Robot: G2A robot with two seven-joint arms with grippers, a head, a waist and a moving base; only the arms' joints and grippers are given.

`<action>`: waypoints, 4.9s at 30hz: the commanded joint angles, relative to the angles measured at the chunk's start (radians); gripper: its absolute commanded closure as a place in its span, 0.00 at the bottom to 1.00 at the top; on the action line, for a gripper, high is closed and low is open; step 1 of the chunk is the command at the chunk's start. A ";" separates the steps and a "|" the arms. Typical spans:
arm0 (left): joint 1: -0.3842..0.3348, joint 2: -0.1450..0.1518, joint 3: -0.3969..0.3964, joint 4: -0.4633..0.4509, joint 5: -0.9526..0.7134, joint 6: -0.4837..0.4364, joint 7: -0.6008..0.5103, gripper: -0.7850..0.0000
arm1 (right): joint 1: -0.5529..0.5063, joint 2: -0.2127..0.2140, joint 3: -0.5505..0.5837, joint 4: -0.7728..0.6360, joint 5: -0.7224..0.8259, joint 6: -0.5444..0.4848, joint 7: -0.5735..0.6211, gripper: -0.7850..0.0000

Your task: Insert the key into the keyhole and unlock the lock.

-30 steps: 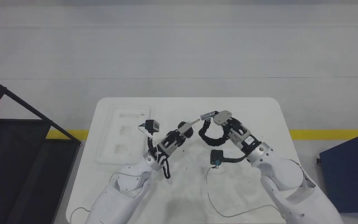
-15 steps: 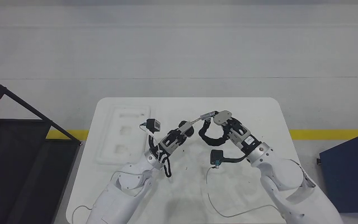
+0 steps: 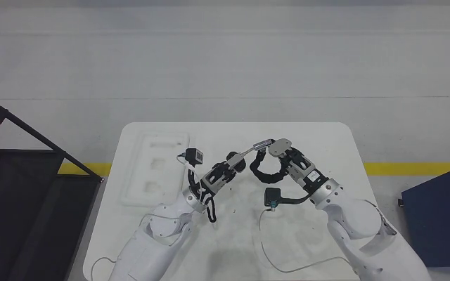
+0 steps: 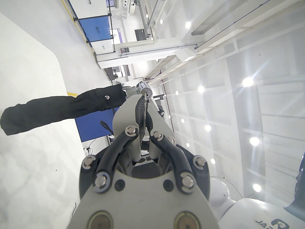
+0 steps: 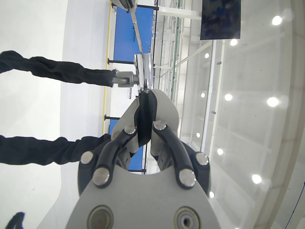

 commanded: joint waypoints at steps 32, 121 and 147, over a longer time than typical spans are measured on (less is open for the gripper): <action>0.028 -0.003 -0.018 -0.034 0.034 0.020 -0.009 1.00 | 0.000 0.000 0.000 0.000 0.000 0.000 0.000 1.00; 0.016 -0.020 -0.019 -0.031 0.012 0.069 -0.033 1.00 | -0.038 -0.028 0.009 -0.060 -0.161 -0.053 0.076 1.00; -0.028 -0.035 0.012 -0.016 0.018 0.086 -0.011 1.00 | -0.038 -0.028 0.009 -0.060 -0.161 -0.053 0.076 1.00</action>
